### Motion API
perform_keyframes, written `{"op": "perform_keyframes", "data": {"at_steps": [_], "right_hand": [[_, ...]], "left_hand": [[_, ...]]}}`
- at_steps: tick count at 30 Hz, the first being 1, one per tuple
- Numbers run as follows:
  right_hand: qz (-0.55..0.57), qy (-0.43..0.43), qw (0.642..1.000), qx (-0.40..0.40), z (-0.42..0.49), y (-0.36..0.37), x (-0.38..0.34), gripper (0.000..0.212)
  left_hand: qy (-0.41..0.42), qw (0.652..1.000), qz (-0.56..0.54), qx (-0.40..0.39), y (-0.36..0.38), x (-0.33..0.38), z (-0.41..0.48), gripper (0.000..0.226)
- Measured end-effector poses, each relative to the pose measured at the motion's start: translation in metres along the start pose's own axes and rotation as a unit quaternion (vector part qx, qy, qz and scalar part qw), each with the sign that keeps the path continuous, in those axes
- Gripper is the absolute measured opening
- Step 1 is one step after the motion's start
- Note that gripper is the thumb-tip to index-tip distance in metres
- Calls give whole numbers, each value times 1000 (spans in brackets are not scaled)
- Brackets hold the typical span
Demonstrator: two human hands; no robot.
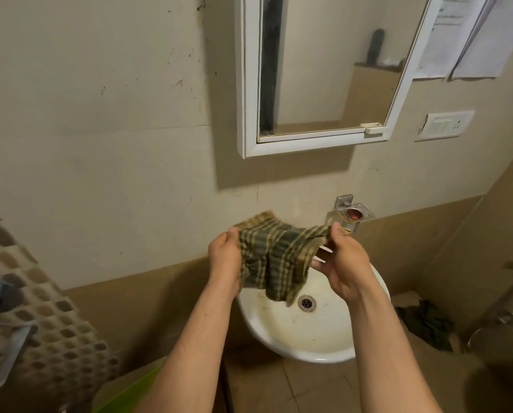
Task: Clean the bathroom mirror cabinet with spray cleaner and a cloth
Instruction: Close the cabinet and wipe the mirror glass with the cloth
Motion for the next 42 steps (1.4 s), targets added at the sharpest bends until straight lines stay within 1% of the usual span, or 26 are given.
{"op": "perform_keyframes", "data": {"at_steps": [3, 5, 7, 9, 12, 14, 15, 16, 17, 19, 20, 22, 24, 27, 28, 30, 31, 33, 34, 35, 36, 37, 38, 39, 40, 42], "right_hand": [[21, 14, 999, 38, 1, -13, -1, 43], [69, 24, 996, 47, -1, -17, 0, 38], [115, 39, 992, 21, -3, -16, 0, 32], [146, 52, 988, -8, -4, -13, 0, 26], [183, 66, 981, -22, -4, -3, -5, 13], [210, 78, 973, -47, -2, 11, -12, 12], [217, 84, 971, -63, 0, 19, -16, 14], [215, 90, 970, -76, 2, 28, -20, 17], [206, 96, 970, -84, 5, 37, -25, 19], [196, 117, 970, -86, 9, 53, -32, 23], [195, 130, 968, -89, 11, 60, -36, 23], [204, 147, 963, -101, 15, 70, -45, 20], [218, 150, 958, -112, 20, 72, -53, 17], [181, 134, 969, -102, 30, 54, -68, 11], [122, 116, 983, -76, 35, 40, -72, 12], [-83, 35, 996, 14, 45, 2, -84, 16], [-207, -11, 976, 68, 47, -16, -90, 16], [-441, -87, 879, 159, 46, -43, -96, 19], [-499, -129, 837, 183, 44, -49, -95, 31], [-494, -172, 836, 167, 43, -48, -90, 53], [-432, -204, 873, 101, 42, -42, -81, 71], [-342, -220, 914, 15, 40, -29, -72, 81], [-248, -205, 944, -68, 36, -15, -60, 85], [-181, -177, 959, -124, 35, -3, -46, 88], [-121, -164, 966, -156, 34, 6, -35, 88], [-33, -160, 972, -166, 29, 25, -20, 80]], "left_hand": [[-28, 995, -7, 95, -21, -2, 11, 37], [-33, 992, -2, 120, -29, -5, 15, 39], [-31, 993, 15, 111, -31, -7, 15, 39], [-23, 996, 55, 68, -27, -8, 15, 41], [5, 974, 224, 27, -19, -5, 12, 57], [26, 917, 396, 41, -10, -6, 9, 77], [40, 896, 440, 48, -2, -5, 4, 87], [47, 896, 441, 36, 8, -6, -1, 93], [40, 916, 398, 1, 21, -8, -5, 96], [-36, 966, 233, -110, 49, -16, -13, 95], [-91, 969, 145, -176, 64, -20, -19, 96], [-163, 946, -1, -282, 86, -21, -32, 99], [-192, 914, -100, -342, 102, -17, -39, 98], [-184, 916, -128, -333, 119, -2, -38, 63], [-170, 925, -113, -322, 122, 4, -35, 49], [-127, 946, -75, -288, 123, 18, -25, 28], [-105, 956, -51, -271, 123, 26, -21, 19], [-75, 967, 14, -244, 124, 41, -15, 11], [-63, 969, 39, -236, 126, 49, -13, 9], [-53, 970, 52, -232, 130, 58, -12, 9], [-50, 970, 54, -231, 135, 65, -13, 8], [-50, 970, 49, -233, 141, 73, -13, 7], [-54, 970, 39, -235, 147, 78, -14, 6], [-58, 969, 24, -238, 151, 83, -14, 7], [-60, 969, 5, -240, 155, 89, -14, 7], [-64, 966, -56, -242, 160, 97, -13, 7]]}}
Point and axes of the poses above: each hand's wrist, its own z-axis towards the middle knuckle, its own y-axis out of the palm, x = y × z, the point moved 5 cm from there along z, towards the middle knuckle, and after that the axes turned 5 degrees about z, right-handed, at the moved point
